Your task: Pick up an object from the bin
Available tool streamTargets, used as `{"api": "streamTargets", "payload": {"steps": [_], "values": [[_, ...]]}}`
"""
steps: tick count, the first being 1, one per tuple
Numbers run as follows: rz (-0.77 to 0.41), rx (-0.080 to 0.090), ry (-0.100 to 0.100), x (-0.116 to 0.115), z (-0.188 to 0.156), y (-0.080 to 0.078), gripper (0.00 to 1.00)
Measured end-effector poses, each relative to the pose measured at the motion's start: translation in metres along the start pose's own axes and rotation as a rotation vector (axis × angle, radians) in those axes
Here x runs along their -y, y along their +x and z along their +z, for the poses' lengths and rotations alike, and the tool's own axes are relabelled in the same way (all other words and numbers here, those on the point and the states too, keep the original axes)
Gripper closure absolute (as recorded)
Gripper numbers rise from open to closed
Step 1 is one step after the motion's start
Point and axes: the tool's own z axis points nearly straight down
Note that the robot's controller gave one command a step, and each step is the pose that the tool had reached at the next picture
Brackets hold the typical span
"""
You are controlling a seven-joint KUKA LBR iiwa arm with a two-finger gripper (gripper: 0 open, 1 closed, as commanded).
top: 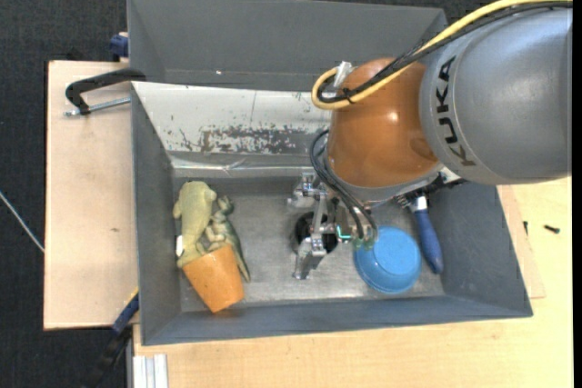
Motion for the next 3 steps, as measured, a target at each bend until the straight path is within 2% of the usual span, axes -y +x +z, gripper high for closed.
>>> {"api": "streamTargets", "payload": {"steps": [1,2,3], "values": [[-0.229,0.015,-0.001,0.046,0.090,-0.031,0.00],[-0.229,0.025,-0.002,0.044,0.087,-0.034,1.00],[-0.310,0.022,0.001,0.035,-0.109,-0.020,1.00]]}}
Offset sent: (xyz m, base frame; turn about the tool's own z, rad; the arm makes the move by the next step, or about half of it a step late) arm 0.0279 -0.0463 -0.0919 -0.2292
